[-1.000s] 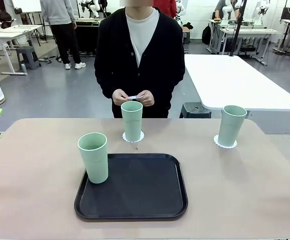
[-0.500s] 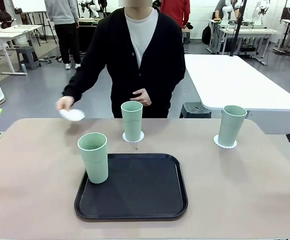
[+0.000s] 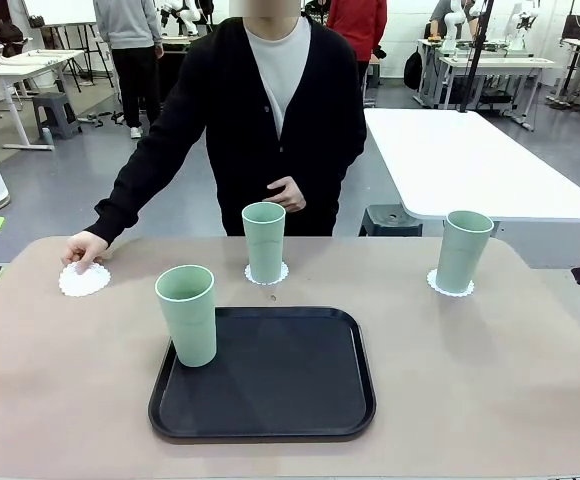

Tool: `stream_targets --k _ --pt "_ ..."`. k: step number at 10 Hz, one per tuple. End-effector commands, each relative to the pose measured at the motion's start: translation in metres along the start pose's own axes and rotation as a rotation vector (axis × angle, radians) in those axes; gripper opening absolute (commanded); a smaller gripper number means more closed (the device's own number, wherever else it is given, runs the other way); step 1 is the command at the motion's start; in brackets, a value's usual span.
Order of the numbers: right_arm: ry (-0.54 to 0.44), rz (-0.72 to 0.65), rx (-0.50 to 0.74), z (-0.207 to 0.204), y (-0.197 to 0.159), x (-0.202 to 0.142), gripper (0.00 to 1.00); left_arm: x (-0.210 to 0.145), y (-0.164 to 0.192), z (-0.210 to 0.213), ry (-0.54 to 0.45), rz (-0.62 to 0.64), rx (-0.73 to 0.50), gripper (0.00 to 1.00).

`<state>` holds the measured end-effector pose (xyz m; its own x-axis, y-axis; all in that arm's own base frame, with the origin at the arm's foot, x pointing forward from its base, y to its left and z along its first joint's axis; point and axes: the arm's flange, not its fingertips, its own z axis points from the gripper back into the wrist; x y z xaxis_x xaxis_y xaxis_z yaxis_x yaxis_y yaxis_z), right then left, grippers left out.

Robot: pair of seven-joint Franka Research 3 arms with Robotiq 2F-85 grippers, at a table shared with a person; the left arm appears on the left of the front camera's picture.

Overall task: Place coasters on the table and set cups on them.
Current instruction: Take one Reusable plastic cup from the Flat Tray and place it on a coaster set by the human.

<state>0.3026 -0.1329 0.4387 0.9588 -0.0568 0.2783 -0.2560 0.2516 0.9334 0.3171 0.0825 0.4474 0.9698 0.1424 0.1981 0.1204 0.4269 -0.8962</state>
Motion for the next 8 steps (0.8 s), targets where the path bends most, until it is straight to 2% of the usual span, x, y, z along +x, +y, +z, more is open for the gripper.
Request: stream_targets --k 1,8 --pt "-0.001 0.007 0.002 0.0009 -0.0001 -0.0007 1.00 -0.0002 0.0000 0.0009 -0.004 -0.006 -0.011 1.00" --pt "-0.001 0.007 0.002 0.0009 -0.0001 -0.0007 1.00 -0.0002 0.0000 0.0009 -0.004 -0.006 -0.011 1.00"
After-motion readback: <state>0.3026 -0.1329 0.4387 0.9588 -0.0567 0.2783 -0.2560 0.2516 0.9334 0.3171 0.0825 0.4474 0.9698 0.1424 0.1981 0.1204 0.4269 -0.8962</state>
